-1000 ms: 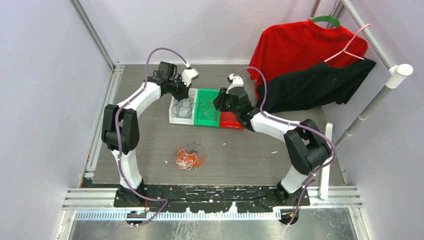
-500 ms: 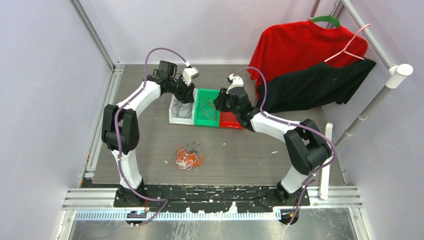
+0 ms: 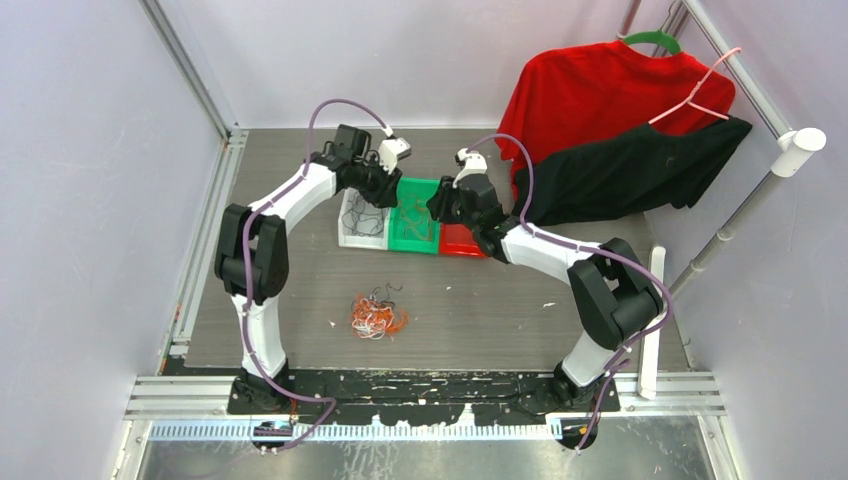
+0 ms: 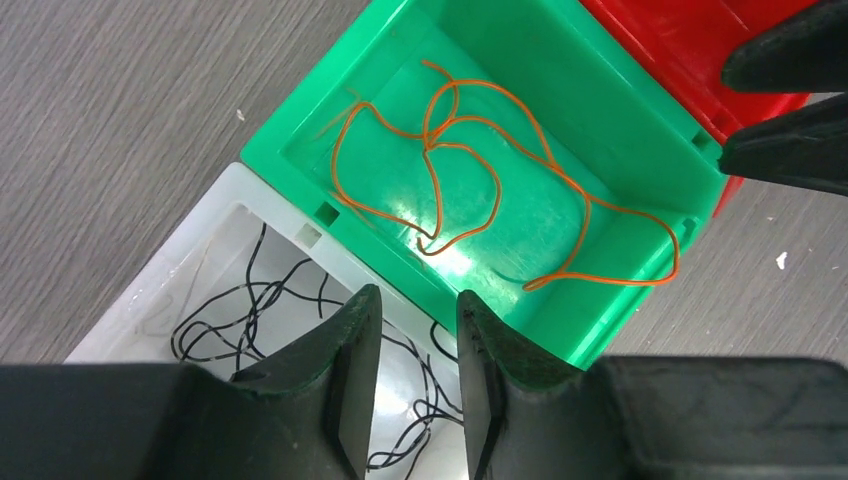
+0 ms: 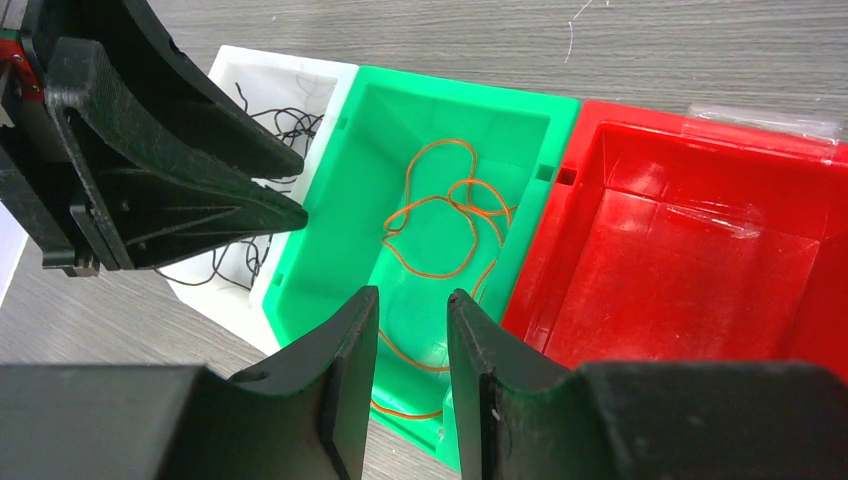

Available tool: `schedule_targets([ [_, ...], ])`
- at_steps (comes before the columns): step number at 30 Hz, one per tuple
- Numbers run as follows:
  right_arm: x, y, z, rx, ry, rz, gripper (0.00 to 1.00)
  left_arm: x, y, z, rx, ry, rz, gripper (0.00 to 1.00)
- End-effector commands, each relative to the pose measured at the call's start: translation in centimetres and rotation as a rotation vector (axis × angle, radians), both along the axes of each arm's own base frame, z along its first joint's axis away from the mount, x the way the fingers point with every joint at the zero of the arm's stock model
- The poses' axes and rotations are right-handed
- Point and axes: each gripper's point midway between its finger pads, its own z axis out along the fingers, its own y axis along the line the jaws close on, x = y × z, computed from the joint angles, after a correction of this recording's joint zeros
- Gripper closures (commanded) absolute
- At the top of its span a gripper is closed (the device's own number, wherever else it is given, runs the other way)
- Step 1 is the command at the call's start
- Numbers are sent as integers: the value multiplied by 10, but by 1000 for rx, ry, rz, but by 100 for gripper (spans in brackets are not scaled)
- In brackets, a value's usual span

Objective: Untangle the cables
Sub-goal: Adjust the cable in the bin.

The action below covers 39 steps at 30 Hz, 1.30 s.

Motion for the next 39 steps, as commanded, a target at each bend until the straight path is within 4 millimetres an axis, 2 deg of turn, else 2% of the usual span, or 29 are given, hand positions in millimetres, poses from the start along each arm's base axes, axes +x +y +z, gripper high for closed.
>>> schedule_targets([
  [1, 4, -4, 39, 39, -95, -15, 63, 17, -2, 14, 5, -70, 37, 68],
  [7, 5, -4, 40, 38, -99, -15, 63, 12, 2, 12, 27, -66, 43, 72],
  [11, 4, -5, 39, 32, -101, -12, 63, 6, 4, 16, 32, -66, 38, 69],
  [14, 4, -5, 38, 29, -100, -12, 63, 1, 5, 18, 23, -61, 42, 63],
  [24, 2, -6, 37, 25, -102, -11, 63, -11, 6, 11, 24, -29, 50, 64],
  [31, 3, -6, 39, 30, -105, -17, 63, -18, 8, 6, 35, -48, 23, 74],
  [37, 3, -7, 38, 36, -107, -20, 63, -9, 11, 7, 49, -78, 48, 97],
  [39, 3, -8, 39, 36, -110, -25, 63, -8, 12, 7, 49, -82, 55, 100],
])
